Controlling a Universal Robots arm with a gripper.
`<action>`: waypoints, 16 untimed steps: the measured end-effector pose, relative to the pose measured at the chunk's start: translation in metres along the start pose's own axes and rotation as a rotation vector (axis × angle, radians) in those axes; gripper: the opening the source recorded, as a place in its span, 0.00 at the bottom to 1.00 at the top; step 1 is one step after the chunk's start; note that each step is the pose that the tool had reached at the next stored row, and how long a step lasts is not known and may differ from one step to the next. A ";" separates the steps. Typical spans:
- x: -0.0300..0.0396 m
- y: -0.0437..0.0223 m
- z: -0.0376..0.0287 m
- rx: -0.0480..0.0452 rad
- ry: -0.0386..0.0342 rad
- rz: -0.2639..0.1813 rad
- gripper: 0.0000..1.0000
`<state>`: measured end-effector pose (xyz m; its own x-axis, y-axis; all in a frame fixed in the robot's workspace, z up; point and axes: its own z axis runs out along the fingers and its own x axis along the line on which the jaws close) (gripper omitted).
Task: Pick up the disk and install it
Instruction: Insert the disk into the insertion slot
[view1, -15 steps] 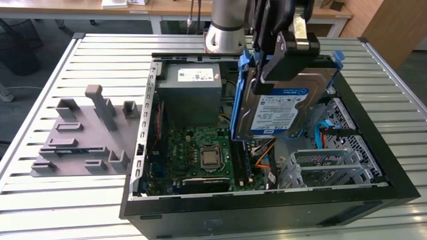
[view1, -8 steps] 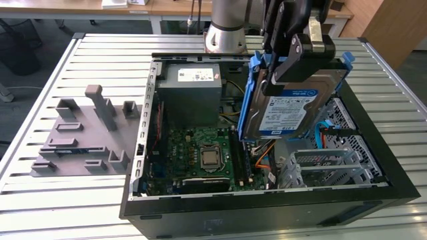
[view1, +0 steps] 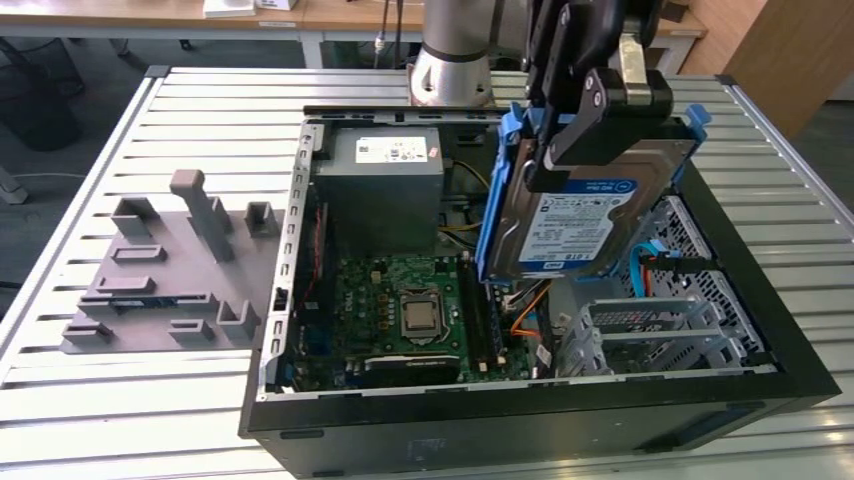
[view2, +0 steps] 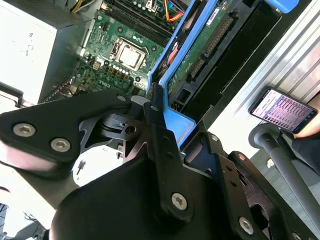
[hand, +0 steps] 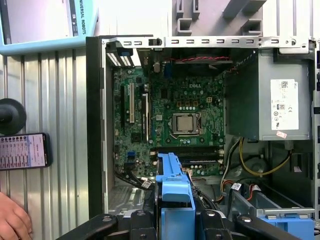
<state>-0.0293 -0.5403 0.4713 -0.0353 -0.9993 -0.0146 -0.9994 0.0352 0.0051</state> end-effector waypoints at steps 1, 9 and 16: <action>0.0009 -0.0001 0.0000 0.0000 0.0000 0.000 0.36; 0.0077 -0.0010 0.0001 0.0000 0.0000 0.000 0.36; 0.0079 -0.0096 0.0003 -0.0002 0.0000 0.000 0.36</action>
<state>-0.0200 -0.5486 0.4708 -0.0352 -0.9993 -0.0145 -0.9994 0.0351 0.0053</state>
